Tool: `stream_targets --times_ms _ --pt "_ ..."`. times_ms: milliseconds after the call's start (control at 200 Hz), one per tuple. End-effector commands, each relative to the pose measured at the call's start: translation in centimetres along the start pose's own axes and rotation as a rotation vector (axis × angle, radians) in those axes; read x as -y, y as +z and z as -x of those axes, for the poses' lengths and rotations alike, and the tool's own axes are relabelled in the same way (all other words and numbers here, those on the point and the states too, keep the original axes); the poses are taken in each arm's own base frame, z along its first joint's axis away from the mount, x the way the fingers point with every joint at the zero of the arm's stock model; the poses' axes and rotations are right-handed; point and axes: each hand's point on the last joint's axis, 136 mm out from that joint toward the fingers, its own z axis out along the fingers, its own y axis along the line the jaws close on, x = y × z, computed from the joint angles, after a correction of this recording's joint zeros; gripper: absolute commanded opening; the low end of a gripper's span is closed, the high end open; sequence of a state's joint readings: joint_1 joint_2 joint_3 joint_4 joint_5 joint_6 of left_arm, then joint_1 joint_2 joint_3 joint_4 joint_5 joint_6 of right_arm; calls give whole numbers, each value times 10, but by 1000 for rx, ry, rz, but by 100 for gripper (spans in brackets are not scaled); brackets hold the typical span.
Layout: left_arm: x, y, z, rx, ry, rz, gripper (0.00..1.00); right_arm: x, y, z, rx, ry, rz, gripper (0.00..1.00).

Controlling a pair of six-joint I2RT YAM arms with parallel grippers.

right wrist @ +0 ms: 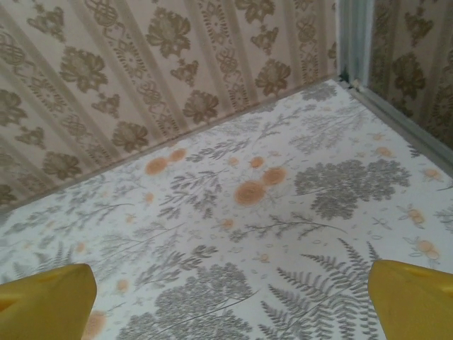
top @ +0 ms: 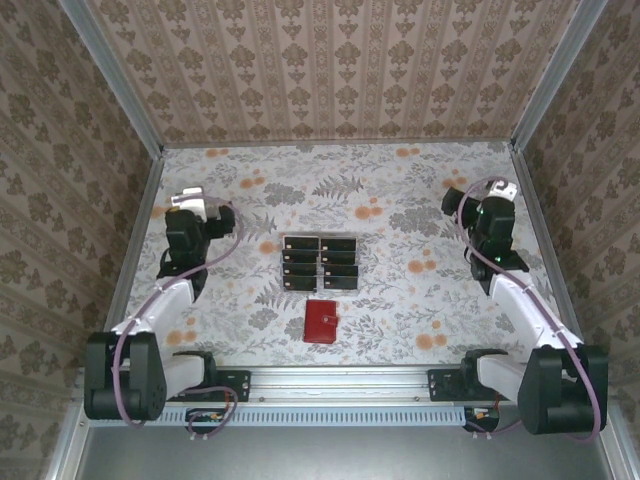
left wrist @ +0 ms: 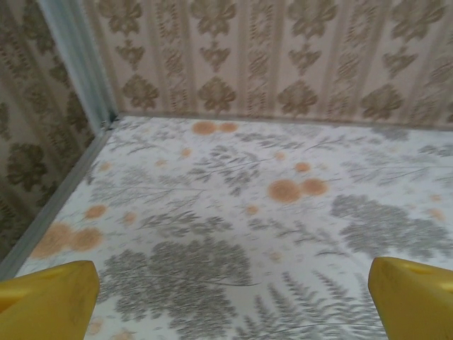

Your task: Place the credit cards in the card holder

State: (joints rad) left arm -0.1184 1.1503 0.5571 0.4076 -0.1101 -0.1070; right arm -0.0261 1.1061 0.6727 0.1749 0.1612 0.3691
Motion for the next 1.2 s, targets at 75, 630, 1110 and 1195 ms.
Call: stream_targets --times_ms 75,630,1110,1195 --pt "37 -22 -14 -164 -75 -66 100 -53 -19 -44 -357 87 247 92" --pt "129 -70 -68 -341 -268 -308 100 -135 -103 -204 -740 -226 356 88" --pt "158 -61 -100 -383 -289 -346 100 -145 -116 -267 -801 -377 292 92" --pt "162 -59 -105 -392 -318 -353 100 -145 -110 -272 -800 -383 262 92"
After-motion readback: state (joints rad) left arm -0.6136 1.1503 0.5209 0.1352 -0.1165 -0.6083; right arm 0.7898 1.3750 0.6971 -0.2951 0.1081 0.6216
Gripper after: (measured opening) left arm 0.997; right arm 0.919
